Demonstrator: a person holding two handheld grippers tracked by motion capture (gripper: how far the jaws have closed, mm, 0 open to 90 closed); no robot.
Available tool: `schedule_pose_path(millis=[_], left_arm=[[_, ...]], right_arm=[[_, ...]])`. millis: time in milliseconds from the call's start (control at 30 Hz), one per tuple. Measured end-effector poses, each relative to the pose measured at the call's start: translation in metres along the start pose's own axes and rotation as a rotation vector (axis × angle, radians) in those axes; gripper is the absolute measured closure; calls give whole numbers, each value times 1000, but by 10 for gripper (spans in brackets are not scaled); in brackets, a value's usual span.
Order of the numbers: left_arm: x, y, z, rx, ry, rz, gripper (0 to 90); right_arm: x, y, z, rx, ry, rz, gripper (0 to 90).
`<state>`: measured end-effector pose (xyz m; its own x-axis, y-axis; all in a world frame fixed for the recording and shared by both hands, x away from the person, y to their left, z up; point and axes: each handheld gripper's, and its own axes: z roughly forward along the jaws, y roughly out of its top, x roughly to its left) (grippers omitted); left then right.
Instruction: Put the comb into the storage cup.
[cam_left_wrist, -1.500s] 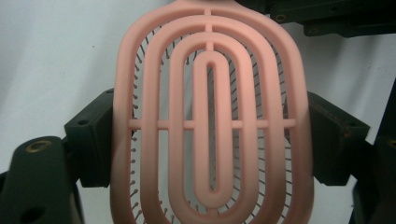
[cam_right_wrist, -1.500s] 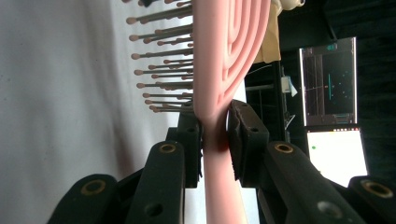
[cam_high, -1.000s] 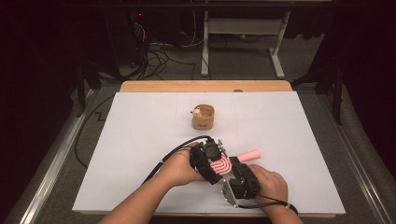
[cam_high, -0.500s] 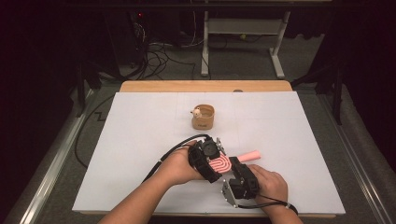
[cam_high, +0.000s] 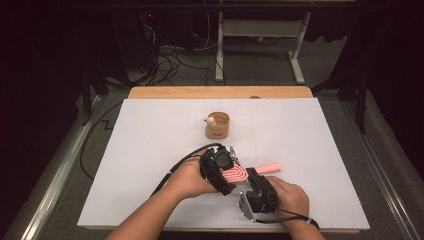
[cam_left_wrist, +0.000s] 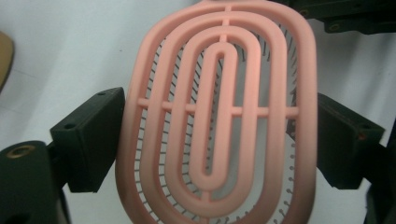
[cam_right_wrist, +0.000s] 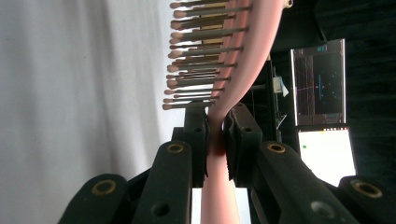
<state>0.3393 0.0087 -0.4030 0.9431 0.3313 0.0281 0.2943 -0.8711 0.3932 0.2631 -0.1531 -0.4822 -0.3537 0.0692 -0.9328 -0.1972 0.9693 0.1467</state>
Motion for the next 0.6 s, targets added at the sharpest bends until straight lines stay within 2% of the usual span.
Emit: schedule_pose_path(millis=[100, 600], left_arm=[[1, -2, -2, -13, 12, -1, 116], [3, -19, -7, -25, 24, -17, 39]], right_arm=[[0, -1, 0, -3, -2, 18, 814], [0, -1, 1, 5, -12, 28, 815]])
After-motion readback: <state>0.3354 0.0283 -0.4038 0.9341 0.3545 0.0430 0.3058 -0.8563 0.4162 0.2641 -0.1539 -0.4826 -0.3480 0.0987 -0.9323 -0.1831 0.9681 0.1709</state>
